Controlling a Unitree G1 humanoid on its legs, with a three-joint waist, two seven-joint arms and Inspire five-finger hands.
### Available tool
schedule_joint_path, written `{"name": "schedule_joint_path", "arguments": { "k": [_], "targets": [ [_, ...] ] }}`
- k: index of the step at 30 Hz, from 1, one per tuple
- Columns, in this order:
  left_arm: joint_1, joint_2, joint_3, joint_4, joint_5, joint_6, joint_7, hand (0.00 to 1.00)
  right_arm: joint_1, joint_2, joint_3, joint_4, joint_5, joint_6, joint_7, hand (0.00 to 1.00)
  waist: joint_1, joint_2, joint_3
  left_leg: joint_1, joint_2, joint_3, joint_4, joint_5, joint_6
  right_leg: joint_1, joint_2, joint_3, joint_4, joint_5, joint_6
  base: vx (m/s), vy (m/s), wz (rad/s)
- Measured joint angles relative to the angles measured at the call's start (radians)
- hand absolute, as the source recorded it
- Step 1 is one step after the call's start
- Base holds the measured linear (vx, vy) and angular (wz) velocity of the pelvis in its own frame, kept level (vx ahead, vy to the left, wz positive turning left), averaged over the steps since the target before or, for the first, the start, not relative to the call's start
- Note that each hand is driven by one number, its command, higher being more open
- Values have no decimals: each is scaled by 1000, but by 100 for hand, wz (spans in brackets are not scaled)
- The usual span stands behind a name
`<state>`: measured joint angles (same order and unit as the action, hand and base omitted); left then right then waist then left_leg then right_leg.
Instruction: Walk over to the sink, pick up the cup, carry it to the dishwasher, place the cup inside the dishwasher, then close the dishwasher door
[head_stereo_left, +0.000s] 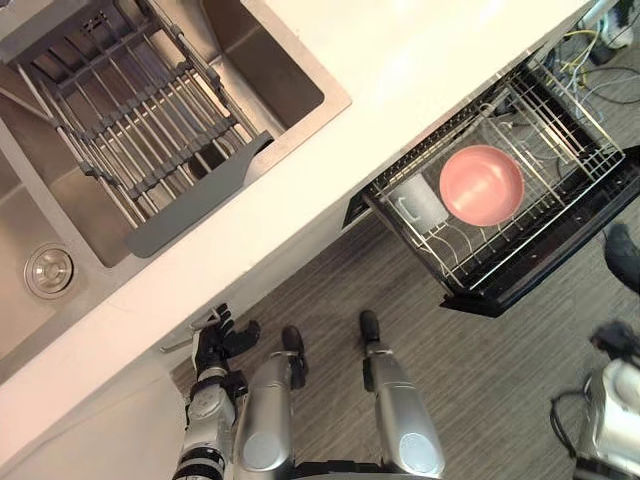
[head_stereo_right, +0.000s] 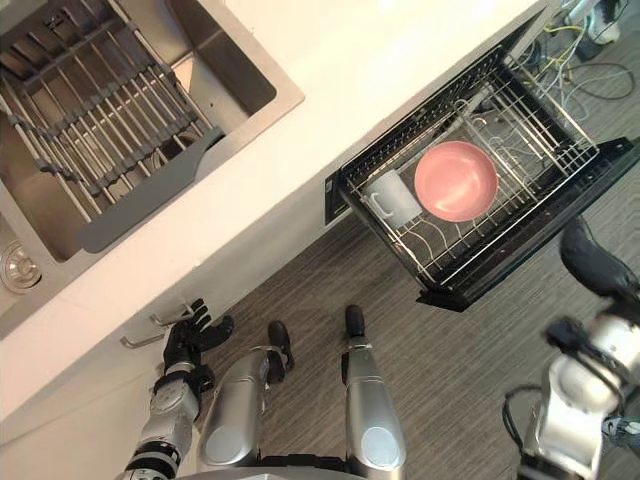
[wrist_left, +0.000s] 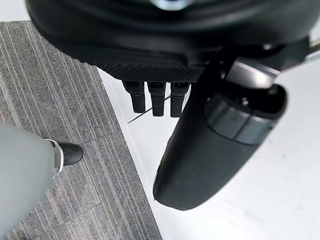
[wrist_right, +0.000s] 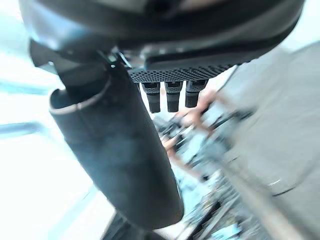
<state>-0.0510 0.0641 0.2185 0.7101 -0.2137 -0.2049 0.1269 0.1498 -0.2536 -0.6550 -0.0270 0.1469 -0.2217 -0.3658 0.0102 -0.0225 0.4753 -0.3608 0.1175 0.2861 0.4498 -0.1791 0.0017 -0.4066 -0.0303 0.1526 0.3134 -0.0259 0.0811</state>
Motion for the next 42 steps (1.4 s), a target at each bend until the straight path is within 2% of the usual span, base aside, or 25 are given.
{"name": "schedule_joint_path", "arguments": {
  "k": [4, 8, 12, 17, 19, 24, 34, 38, 42],
  "targets": [
    [0, 7, -1, 4, 0, 11, -12, 90, 4, 0, 2, 231, 215, 5, 91, 90, 3, -1, -1, 9, 3, -1, 17, -16, 0, 6, 3, -1, 22, -16, 0, 0, 0, 0],
    [0, 16, -1, 5, -2, 12, -20, 90, -31, 0, 4, 386, 326, 30, 164, 90, 4, -1, -1, 4, 9, -2, 27, -21, -2, 2, 7, -1, 29, -19, -2, 0, 0, 0],
    [-3, 27, -5, 6, -2, 12, -30, 90, -83, -1, 12, 468, 398, 57, 223, 90, 5, -1, -1, -13, 13, -13, 45, -26, -3, -12, 10, -9, 50, -28, -5, 1, -15, 5],
    [-20, 45, -10, 6, -3, 12, -49, 90, -200, -14, 110, 522, 473, 83, 280, 90, 17, -1, -1, -43, 16, -29, 48, -22, -6, -39, 10, -21, 54, -30, -10, -4, -24, 6],
    [-28, 47, -11, 6, -3, 12, -57, 90, -238, -31, 142, 533, 494, 84, 281, 90, 28, -1, -1, -53, 16, -32, 45, -20, -8, -47, 10, -25, 54, -30, -11, 33, -15, 4],
    [-34, 80, -42, 13, -3, 17, -63, 90, -307, -74, 230, 561, 540, 91, 282, 90, 29, -1, -1, -64, 12, -53, 34, -9, -15, -51, 10, -36, 47, -28, -14, 58, -8, 6],
    [-60, 86, -51, -1, -1, 18, -77, 90, -517, -140, 448, 544, 592, 105, 284, 90, 52, 0, -1, -56, -24, -117, -65, 62, -30, -51, -7, -83, 28, -22, -27, 7, -37, 17],
    [-60, 86, -50, 1, 1, 13, -81, 90, -601, -193, 523, 523, 599, 113, 278, 90, 62, 4, 0, -55, -47, -196, -108, 97, -44, -50, -11, -107, 20, -19, -33, 13, -53, 17],
    [-49, 85, -49, 12, 1, 6, -66, 90, -693, -246, 593, 566, 549, 130, 244, 90, 69, 21, 0, -48, -67, -244, -147, 126, -49, -49, -21, -123, 17, -19, -34, 14, -36, 17]
  ]
}}
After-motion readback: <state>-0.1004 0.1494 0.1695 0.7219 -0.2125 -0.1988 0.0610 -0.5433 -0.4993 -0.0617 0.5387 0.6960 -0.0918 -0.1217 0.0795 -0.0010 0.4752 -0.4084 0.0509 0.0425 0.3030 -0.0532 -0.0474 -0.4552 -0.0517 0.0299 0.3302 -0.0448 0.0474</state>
